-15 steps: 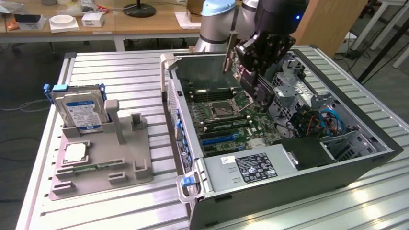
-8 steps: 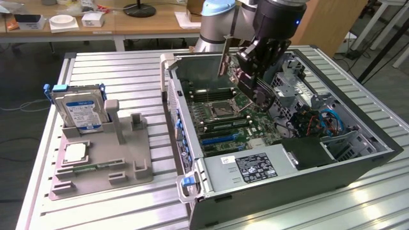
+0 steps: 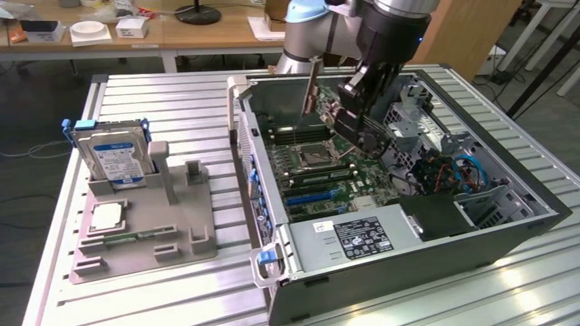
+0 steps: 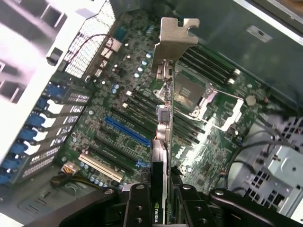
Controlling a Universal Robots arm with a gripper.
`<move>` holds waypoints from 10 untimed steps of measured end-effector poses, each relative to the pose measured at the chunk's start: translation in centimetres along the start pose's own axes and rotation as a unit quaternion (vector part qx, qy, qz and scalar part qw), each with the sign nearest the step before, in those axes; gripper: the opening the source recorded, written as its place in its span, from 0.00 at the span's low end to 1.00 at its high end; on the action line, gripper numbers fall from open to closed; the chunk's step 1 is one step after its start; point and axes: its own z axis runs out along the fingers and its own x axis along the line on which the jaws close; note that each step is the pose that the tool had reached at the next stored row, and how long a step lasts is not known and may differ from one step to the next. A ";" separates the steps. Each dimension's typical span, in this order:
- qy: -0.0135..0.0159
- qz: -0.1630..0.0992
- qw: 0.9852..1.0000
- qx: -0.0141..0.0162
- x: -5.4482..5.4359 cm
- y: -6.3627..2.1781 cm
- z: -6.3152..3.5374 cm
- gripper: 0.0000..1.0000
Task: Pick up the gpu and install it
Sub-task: 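Insert the gpu into the slot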
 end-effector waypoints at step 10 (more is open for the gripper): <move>0.004 -0.091 0.996 -0.002 0.0 -0.05 1.22 0.26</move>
